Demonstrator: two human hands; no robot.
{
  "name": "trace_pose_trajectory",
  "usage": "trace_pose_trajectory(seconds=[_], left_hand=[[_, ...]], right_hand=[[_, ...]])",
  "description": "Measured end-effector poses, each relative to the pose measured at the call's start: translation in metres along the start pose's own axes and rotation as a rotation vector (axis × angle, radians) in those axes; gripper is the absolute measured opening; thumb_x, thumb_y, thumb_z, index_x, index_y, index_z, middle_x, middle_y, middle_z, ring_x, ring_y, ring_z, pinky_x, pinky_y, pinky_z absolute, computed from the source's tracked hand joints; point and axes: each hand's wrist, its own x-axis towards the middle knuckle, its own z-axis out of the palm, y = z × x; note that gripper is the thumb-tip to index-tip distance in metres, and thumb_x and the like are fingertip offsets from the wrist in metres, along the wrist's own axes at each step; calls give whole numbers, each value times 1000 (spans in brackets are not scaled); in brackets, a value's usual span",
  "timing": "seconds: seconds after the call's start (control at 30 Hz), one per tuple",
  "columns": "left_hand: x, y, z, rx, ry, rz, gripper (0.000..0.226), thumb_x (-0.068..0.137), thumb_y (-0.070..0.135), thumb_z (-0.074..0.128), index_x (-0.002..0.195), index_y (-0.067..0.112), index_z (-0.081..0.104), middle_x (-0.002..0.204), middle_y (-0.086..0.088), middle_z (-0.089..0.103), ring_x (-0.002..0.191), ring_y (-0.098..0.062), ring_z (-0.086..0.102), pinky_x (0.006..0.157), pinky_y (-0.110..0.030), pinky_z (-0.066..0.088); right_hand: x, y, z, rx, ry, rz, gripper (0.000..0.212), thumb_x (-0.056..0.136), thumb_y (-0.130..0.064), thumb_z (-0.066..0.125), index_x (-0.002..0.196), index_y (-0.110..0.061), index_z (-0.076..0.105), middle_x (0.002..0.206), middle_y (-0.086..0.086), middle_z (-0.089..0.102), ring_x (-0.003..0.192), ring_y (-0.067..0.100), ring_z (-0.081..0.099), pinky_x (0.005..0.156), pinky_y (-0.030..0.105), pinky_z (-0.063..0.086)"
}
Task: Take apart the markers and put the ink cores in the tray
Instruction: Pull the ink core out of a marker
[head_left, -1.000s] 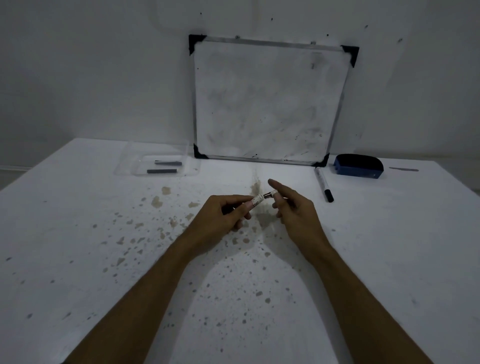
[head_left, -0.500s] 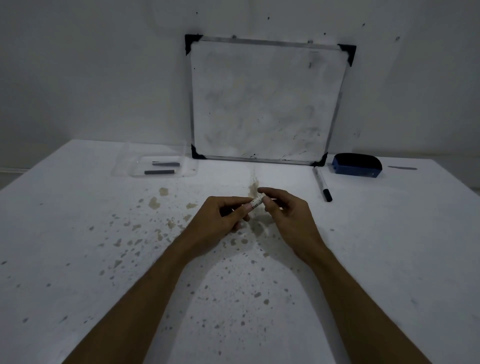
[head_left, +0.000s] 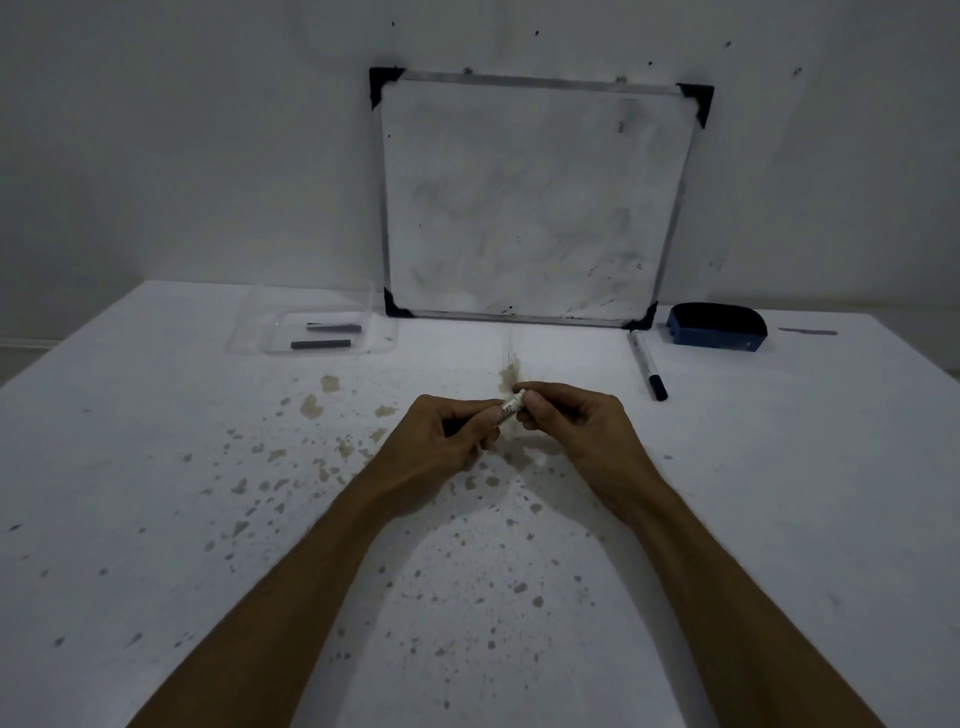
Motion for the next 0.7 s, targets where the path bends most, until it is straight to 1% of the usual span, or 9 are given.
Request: trace_pose_trajectory(seconds=[0.1,0.23,0.33,0.4,0.47,0.53,0.57,0.63,0.7], left_hand=[[-1,0,-2,3,-22,2,25,106,25,58,97,22,81,68,2,61,54,-9,47,52,-18,40],[-2,1,0,8,-13,7,24,107,23,58,103,17,81,67,2,61,53,-9,47,51,-18,41],[-4,3,-1,27,-17,28,28,107,24,58,89,25,79,63,7,60,51,-6,46,52,-16,40],[-2,4,1,71,-6,30,33,107,27,58,80,23,77,60,9,61,50,-5,48,52,-17,41],[1,4,5,86,66,13,35,106,33,58,82,18,77,63,6,66,51,-9,53,53,-21,45],[5,10,10,40,129,-21,30,106,36,57,97,19,81,77,4,77,61,-12,68,59,-22,53],[5,12,13,10,136,-43,29,106,35,56,105,18,81,87,3,81,72,-11,76,66,-20,57],[2,16,18,-34,121,-60,32,107,35,56,114,16,79,101,1,83,95,-11,79,82,-20,60],[-2,21,22,-50,126,-69,33,106,40,57,116,18,79,106,2,83,104,-11,78,93,-26,59]], right_hand=[[0,0,-1,18,-22,16,23,95,-21,69,116,-17,76,105,1,80,96,15,76,84,20,57],[-1,1,0,-7,-31,10,22,95,-22,69,116,-19,75,105,-2,80,97,12,76,85,19,57],[-2,1,-1,-10,-28,21,24,95,-22,69,118,-18,75,106,-2,80,98,12,76,88,22,58],[-2,0,0,-21,-19,15,27,96,-24,68,122,-20,73,108,-1,79,99,12,76,92,26,58],[-4,-5,8,-44,13,6,36,97,-29,65,133,-23,65,112,-3,76,98,9,75,90,24,59],[-8,-8,19,-41,102,12,49,97,-38,63,143,-27,52,116,-8,70,95,7,75,78,16,58],[-10,-10,23,-57,149,21,52,96,-42,65,143,-27,49,115,-8,68,95,8,74,75,16,58],[-16,-11,25,-117,207,34,53,91,-45,69,138,-26,51,113,-5,67,101,10,70,75,19,58],[-23,-17,22,-139,241,54,50,88,-48,72,130,-27,54,113,-4,65,102,8,66,72,16,53]])
